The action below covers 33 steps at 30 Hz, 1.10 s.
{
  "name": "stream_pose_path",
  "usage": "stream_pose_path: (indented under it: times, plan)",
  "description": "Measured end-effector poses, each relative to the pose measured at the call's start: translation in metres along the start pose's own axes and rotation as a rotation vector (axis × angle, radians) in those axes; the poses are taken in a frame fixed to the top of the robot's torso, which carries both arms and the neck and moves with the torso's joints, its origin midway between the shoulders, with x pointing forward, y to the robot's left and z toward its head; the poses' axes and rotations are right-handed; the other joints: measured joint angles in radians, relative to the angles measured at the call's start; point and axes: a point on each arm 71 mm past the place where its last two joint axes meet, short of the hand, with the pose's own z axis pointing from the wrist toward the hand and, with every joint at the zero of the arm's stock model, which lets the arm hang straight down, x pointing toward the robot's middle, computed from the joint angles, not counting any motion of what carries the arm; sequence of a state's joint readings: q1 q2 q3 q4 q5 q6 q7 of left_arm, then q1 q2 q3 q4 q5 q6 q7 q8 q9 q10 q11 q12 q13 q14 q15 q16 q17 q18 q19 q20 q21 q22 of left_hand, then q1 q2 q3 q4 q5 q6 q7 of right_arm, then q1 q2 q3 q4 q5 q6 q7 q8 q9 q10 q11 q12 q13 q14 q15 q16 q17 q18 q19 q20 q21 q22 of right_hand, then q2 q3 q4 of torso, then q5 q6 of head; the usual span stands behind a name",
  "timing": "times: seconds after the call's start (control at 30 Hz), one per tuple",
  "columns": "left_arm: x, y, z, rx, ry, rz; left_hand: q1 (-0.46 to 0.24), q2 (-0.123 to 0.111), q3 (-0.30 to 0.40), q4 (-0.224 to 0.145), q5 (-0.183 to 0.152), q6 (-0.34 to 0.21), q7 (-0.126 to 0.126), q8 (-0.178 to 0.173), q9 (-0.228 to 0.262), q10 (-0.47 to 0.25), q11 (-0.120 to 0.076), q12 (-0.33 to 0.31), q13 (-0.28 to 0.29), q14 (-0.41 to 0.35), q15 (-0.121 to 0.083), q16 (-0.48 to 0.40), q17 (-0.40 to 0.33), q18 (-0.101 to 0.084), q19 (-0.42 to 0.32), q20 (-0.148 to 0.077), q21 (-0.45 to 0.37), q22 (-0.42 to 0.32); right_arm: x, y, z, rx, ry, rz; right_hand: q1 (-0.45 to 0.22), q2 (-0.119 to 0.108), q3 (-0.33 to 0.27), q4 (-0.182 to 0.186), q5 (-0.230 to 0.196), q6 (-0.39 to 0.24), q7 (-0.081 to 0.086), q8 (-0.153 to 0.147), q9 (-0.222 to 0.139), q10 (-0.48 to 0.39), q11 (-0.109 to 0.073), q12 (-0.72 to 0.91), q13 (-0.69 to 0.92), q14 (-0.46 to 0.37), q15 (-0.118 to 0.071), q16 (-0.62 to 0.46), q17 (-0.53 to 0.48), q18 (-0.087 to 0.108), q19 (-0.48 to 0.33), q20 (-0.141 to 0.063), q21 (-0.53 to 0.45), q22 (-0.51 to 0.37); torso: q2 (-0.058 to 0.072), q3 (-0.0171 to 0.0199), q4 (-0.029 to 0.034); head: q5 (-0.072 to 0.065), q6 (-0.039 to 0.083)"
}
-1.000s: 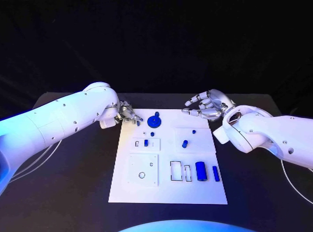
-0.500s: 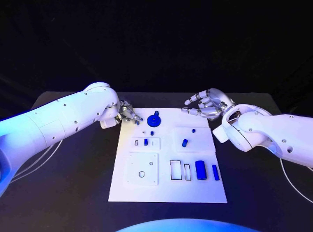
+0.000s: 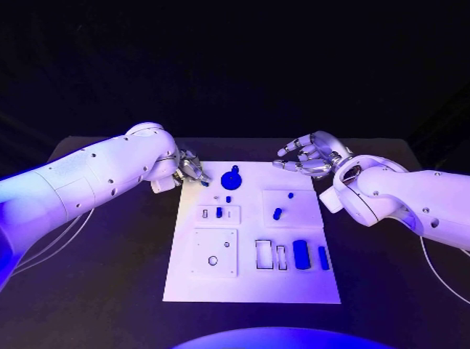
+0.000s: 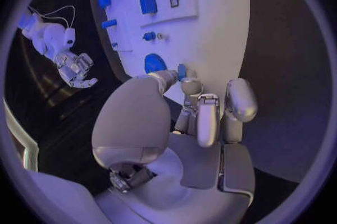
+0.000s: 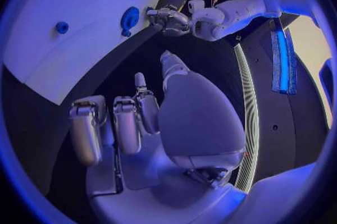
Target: Assemble the parts on the task board
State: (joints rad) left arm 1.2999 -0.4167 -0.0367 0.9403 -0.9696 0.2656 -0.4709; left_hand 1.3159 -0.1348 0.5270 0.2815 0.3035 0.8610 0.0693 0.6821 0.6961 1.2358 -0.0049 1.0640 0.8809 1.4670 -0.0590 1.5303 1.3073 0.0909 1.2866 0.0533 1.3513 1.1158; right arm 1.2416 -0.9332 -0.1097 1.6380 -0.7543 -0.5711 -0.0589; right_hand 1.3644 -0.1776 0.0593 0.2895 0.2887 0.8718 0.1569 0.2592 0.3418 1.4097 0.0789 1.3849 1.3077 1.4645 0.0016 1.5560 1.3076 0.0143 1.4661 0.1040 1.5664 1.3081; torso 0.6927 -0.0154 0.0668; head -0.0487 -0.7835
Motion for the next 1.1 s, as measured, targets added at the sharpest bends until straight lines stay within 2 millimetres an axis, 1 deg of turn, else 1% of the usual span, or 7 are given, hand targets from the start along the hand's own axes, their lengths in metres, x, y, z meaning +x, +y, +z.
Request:
stream_pose_path:
  times: [0.33, 0.4, 0.57, 0.77, 0.97, 1.0, 1.1]
  plan:
    - [0.0, 0.014, -0.01, 0.02, 0.009, -0.068, -0.028, -0.014, 0.017, 0.012, 0.002, -0.002, 0.002, 0.019, 0.028, 0.012, -0.002, 0.011, 0.005, 0.0, 0.0, 0.004, 0.0, 0.0, 0.002, -0.002, 0.004, 0.012, -0.002, -0.002, 0.0, 0.004, -0.004, -0.002, 0.0, 0.0, 0.0, 0.0, 0.0, 0.0, 0.0, 0.0, 0.0, 0.0, 0.0, 0.0, 0.0, 0.0, 0.0, 0.0, 0.0, 0.0, 0.0, 0.0, 0.0, 0.0, -0.002, 0.0003, 0.0011, -0.001, 0.0]
    - [0.001, 0.016, -0.013, 0.026, 0.012, -0.077, -0.039, -0.017, 0.048, -0.018, 0.002, -0.002, 0.002, 0.025, 0.028, 0.012, -0.002, 0.016, 0.005, 0.0, 0.0, 0.004, 0.0, 0.0, 0.003, -0.003, 0.01, 0.017, -0.002, -0.002, 0.0, 0.005, -0.005, -0.002, 0.0, 0.0, 0.0, 0.0, 0.0, 0.0, 0.0, 0.0, 0.0, 0.0, 0.0, 0.0, 0.0, 0.0, 0.0, 0.0, 0.0, 0.0, 0.0, 0.0, 0.0, 0.0, -0.002, 0.0004, 0.0018, -0.001, 0.0]
    - [0.006, 0.017, -0.023, 0.052, 0.017, -0.09, -0.04, -0.018, 0.05, -0.015, 0.002, -0.002, 0.002, 0.026, 0.029, 0.023, -0.006, 0.02, 0.009, 0.0, 0.0, 0.012, 0.0, 0.0, 0.013, -0.005, 0.015, 0.026, -0.003, -0.003, -0.001, 0.007, -0.006, -0.003, 0.0, 0.0, 0.0, 0.0, 0.0, 0.0, 0.0, 0.0, 0.0, 0.0, 0.0, 0.0, 0.0, 0.0, 0.0, 0.0, 0.0, 0.0, 0.0, 0.0, 0.0, 0.0, -0.005, 0.001, 0.0055, 0.0, 0.0]
    - [0.019, 0.018, -0.034, 0.085, 0.016, -0.09, -0.073, -0.046, 0.092, -0.046, 0.009, 0.007, -0.005, 0.038, 0.029, 0.047, -0.012, 0.04, 0.027, -0.001, -0.006, 0.022, 0.0, 0.0, 0.033, -0.011, 0.03, 0.052, -0.004, -0.004, -0.002, 0.009, -0.007, -0.003, 0.0, 0.0, 0.0, 0.0, 0.0, 0.0, 0.0, 0.0, 0.0, 0.0, 0.0, 0.0, 0.0, 0.0, 0.0, 0.0, 0.0, 0.0, 0.0, 0.0, 0.0, 0.0, -0.009, 0.0013, 0.0095, 0.0, -0.005]
    - [0.035, 0.018, -0.041, 0.108, 0.002, -0.07, -0.094, -0.061, 0.1, -0.038, 0.009, 0.015, -0.014, 0.041, 0.042, 0.07, -0.019, 0.053, 0.045, 0.0, -0.007, 0.023, 0.0, 0.0, 0.045, -0.015, 0.038, 0.07, -0.005, -0.005, -0.003, 0.012, -0.006, -0.003, 0.0, 0.0, 0.0, 0.0, 0.0, 0.0, 0.0, 0.0, 0.0, 0.0, 0.0, 0.0, 0.0, 0.0, 0.0, 0.0, 0.0, 0.0, 0.0, 0.0, 0.0, 0.0, -0.013, 0.0013, 0.0139, 0.0, -0.011]
    - [0.039, 0.018, -0.042, 0.112, -0.001, -0.064, -0.1, -0.068, 0.134, -0.063, 0.009, 0.016, -0.014, 0.044, 0.043, 0.071, -0.019, 0.059, 0.049, -0.003, -0.01, 0.023, 0.0, 0.0, 0.045, -0.015, 0.038, 0.07, -0.005, -0.005, -0.003, 0.012, -0.006, -0.003, 0.0, 0.0, 0.0, 0.0, 0.0, 0.0, 0.0, 0.0, 0.0, 0.0, 0.0, 0.0, 0.0, 0.0, 0.0, 0.0, 0.0, 0.0, 0.0, 0.0, 0.0, 0.0, -0.014, 0.0013, 0.0147, -0.001, -0.012]
    - [0.048, 0.017, -0.044, 0.12, -0.009, -0.045, -0.107, -0.067, 0.134, -0.063, 0.009, 0.017, -0.015, 0.047, 0.043, 0.079, -0.021, 0.059, 0.052, 0.0, -0.014, 0.023, 0.0, 0.0, 0.045, -0.015, 0.038, 0.072, -0.004, -0.005, -0.003, 0.013, -0.004, -0.003, 0.0, 0.0, 0.0, 0.0, 0.0, 0.0, 0.0, 0.0, 0.0, 0.0, 0.0, 0.0, 0.0, 0.0, 0.0, 0.0, 0.0, 0.0, 0.0, 0.0, 0.0, 0.0, -0.016, 0.0013, 0.0169, -0.001, -0.015]
